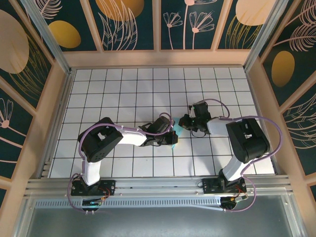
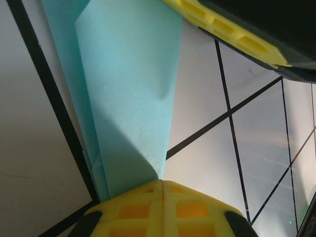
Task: Fold a paper plane with a square sheet of paper (fold left side to right side)
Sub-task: Fold the wing for the fifth time at the center of the table.
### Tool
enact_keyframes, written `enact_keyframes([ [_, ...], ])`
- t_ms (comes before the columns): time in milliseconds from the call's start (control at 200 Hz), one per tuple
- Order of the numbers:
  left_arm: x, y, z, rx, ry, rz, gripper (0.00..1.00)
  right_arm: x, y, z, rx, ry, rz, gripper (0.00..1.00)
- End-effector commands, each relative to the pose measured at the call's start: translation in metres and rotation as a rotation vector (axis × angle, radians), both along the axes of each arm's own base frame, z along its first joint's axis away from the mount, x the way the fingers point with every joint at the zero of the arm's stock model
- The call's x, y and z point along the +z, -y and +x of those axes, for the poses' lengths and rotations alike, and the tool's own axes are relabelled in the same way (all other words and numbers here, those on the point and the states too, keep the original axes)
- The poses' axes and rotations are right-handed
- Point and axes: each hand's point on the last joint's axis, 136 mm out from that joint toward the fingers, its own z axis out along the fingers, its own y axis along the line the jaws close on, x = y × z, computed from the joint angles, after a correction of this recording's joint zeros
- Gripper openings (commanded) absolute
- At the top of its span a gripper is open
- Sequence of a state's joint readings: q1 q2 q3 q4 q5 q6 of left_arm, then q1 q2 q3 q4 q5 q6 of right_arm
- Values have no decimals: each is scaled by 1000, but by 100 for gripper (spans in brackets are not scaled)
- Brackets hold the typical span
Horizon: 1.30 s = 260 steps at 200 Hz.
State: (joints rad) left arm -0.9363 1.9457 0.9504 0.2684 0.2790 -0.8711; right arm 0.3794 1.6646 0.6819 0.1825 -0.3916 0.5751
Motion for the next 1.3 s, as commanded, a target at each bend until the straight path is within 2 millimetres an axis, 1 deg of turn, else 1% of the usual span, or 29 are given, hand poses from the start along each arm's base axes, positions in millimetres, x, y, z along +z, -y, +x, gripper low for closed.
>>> enact_keyframes([
  [0,-68,-53,-31,13,-144,266,0,-10,10,6,-19,2,-68,0],
  [200,-70,-55,-31,14,-144,277,0,-19,26,9,-48,-7,-119,0],
  [385,-72,-57,-33,14,-149,284,0,-15,35,17,-66,4,-90,0],
  [510,-72,-58,-32,14,-148,286,0,-11,41,25,-80,13,-80,0],
  [706,-71,-57,-32,13,-146,284,0,-17,61,39,-121,2,-94,0],
  [871,-71,-57,-32,17,-146,282,0,-16,75,53,-150,7,-107,0],
  [936,-71,-57,-31,17,-145,281,0,-12,79,59,-156,16,-108,0],
  [1011,-70,-57,-31,17,-144,279,0,-2,82,64,-163,35,-106,0],
  [1101,-71,-56,-31,18,-144,278,0,18,82,66,-165,75,-97,0],
  [1201,-71,-56,-31,20,-144,277,0,35,77,57,-158,93,-59,0],
  [1296,-70,-56,-30,20,-140,276,0,46,61,37,-125,92,-8,0],
])
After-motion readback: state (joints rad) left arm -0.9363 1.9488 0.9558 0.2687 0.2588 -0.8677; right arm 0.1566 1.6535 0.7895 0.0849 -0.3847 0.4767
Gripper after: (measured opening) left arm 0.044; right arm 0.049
